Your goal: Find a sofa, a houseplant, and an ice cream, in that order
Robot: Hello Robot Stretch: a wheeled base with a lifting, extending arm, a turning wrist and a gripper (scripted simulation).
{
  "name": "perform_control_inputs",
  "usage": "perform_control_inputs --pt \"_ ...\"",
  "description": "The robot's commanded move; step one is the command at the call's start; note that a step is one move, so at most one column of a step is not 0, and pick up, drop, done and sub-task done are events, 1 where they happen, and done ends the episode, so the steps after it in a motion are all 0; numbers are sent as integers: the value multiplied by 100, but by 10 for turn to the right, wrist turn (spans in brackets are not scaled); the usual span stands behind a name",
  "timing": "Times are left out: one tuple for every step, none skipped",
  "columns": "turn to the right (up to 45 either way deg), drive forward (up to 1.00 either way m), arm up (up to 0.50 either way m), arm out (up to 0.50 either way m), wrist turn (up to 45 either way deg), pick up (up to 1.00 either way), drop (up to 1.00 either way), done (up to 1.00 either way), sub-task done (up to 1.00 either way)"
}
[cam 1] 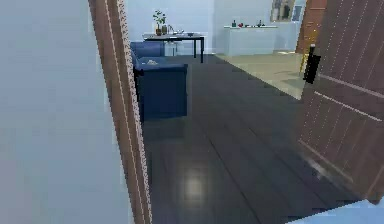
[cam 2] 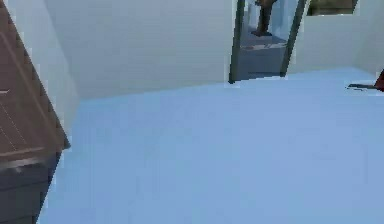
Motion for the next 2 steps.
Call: perform_control_inputs --pt "450 0 0 0 0 0 0 0 0" --pt "270 0 0 0 0 0 0 0 0"
